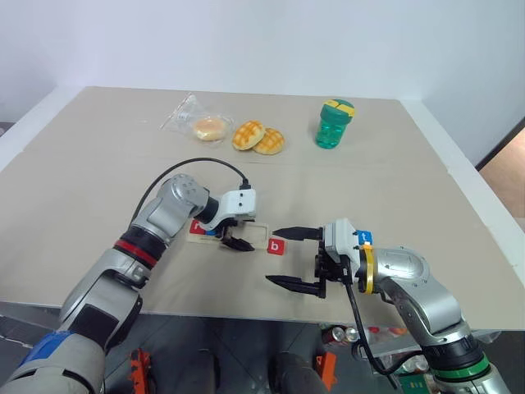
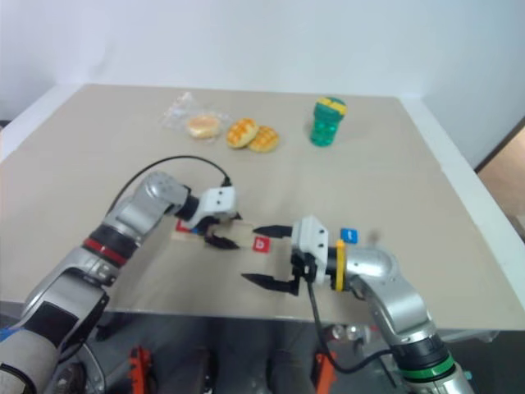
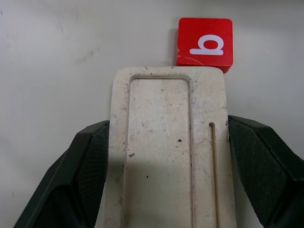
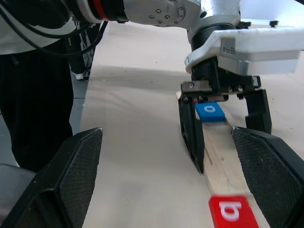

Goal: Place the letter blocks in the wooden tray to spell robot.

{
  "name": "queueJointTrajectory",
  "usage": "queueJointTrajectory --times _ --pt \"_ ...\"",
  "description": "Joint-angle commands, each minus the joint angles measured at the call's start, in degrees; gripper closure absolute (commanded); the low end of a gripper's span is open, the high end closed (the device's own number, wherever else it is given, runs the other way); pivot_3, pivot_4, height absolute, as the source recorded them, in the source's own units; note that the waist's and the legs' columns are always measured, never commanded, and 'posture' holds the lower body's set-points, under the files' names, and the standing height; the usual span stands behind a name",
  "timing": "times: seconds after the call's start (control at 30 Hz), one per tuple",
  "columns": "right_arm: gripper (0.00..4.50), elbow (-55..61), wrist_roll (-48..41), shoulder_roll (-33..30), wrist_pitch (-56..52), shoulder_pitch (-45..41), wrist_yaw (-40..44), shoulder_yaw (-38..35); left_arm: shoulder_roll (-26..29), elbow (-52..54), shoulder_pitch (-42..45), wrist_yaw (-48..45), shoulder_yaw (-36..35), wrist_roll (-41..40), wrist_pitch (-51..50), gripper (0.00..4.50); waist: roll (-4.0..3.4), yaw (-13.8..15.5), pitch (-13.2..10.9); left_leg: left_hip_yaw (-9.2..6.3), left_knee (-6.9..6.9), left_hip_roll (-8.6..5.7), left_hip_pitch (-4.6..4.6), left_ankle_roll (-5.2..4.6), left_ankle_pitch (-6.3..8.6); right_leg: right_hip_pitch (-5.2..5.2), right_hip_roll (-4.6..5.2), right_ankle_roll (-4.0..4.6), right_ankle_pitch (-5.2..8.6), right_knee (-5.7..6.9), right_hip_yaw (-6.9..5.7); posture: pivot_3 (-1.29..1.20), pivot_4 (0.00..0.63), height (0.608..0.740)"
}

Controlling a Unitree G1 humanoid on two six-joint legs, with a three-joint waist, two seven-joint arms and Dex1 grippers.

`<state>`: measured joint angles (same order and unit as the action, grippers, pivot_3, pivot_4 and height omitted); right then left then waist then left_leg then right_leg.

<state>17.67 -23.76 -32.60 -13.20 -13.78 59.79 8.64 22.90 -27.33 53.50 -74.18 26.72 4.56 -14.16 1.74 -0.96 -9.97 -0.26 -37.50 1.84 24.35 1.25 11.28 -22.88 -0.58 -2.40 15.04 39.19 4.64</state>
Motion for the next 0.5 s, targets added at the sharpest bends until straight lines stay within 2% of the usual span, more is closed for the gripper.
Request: queueJointTrajectory --times 0.03,0.3,0.5 --pt "0.0 0.0 0.3 0.4 1.3 -1.1 0.1 -0.2 -1.8 0.9 1.7 1.0 0.0 0.6 -1.0 1.28 -0.01 -0.1 0.0 0.0 0.03 0.0 0.01 0.0 0.0 -0.02 -0.01 0.0 0.0 0.0 0.0 0.0 0.15 0.74" --pt "0.0 -0.7 0.6 0.5 1.7 -1.2 0.2 -0.3 -4.7 0.7 2.8 3.3 -0.4 1.6 -4.5 1.28 -0.05 -0.3 0.0 -0.06 0.14 0.01 0.06 -0.01 0.0 -0.12 -0.05 0.02 0.04 0.0 -0.02 0.0 0.15 0.74" --pt "0.0 -1.5 1.2 0.2 2.4 -0.9 -0.1 -1.1 -4.0 3.1 1.9 3.5 -0.2 1.8 -8.2 1.28 -0.05 -0.4 0.0 -0.06 0.13 0.01 0.06 -0.01 0.0 -0.12 -0.05 0.02 0.03 0.0 -0.02 0.0 0.15 0.74"
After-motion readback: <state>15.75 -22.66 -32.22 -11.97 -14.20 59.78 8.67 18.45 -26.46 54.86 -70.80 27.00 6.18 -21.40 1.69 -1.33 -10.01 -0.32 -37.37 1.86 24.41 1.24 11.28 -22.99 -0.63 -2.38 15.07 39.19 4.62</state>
